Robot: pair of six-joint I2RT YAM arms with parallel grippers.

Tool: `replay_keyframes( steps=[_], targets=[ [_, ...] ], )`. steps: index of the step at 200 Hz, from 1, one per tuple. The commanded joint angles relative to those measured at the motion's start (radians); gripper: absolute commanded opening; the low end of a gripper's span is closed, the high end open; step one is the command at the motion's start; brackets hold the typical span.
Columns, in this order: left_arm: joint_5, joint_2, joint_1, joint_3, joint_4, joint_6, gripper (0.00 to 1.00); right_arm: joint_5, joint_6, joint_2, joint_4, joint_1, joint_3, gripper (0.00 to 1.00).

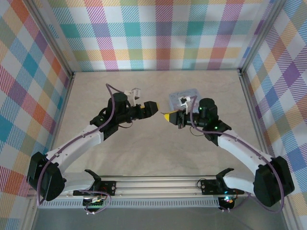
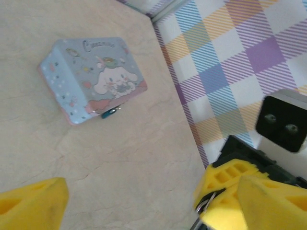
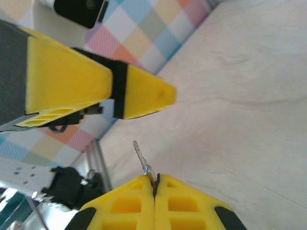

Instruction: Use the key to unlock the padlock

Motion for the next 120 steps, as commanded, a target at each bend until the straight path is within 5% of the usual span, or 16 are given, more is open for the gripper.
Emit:
replay_keyframes(
  steps=[1, 45, 120],
  targets=[
    [-0.049, 0.011, -0.003, -0.012, 0.045, -0.002, 0.96, 0.171, -0.114, -0.064, -0.215, -0.010, 0.010, 0.00],
    [-0.033, 0.133, -0.022, 0.053, 0.075, 0.009, 0.99, 0.456, -0.147, -0.181, -0.390, -0.013, 0.018, 0.00],
    [-0.010, 0.441, -0.078, 0.283, 0.088, 0.033, 0.97, 0.408, -0.203, -0.368, -0.363, -0.015, -0.080, 0.00]
  ],
)
